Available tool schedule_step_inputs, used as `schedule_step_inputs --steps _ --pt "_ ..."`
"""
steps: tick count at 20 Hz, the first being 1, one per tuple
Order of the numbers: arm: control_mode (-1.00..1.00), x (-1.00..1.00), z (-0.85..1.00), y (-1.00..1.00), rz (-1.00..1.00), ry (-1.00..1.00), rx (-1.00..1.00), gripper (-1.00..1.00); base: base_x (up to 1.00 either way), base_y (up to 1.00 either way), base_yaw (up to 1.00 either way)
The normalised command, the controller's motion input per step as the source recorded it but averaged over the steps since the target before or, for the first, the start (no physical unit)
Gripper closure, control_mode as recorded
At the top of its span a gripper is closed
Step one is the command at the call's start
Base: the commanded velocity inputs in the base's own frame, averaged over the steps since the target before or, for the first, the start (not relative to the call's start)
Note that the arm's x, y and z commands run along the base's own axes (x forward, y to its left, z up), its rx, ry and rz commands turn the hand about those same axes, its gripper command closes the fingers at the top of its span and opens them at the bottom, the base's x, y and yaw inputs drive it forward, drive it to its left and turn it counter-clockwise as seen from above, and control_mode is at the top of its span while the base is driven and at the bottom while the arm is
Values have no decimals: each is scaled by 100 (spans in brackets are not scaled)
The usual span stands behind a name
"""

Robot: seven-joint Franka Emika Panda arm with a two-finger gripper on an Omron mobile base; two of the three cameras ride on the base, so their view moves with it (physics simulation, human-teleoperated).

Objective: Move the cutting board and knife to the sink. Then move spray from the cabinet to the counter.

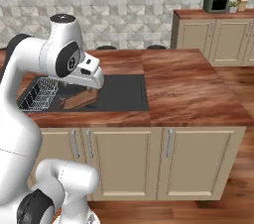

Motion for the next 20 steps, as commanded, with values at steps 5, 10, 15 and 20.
schedule_step_inputs --steps 5,10,15,20 --pt "100 0 0 0 0 0 0 -100 -35 -38 -19" --pt "100 0 0 0 0 0 0 -100 0 -32 -42" --pt "100 0 0 0 0 0 0 -100 0 -39 -69" --pt "100 0 0 0 0 0 0 -100 0 -11 -91"
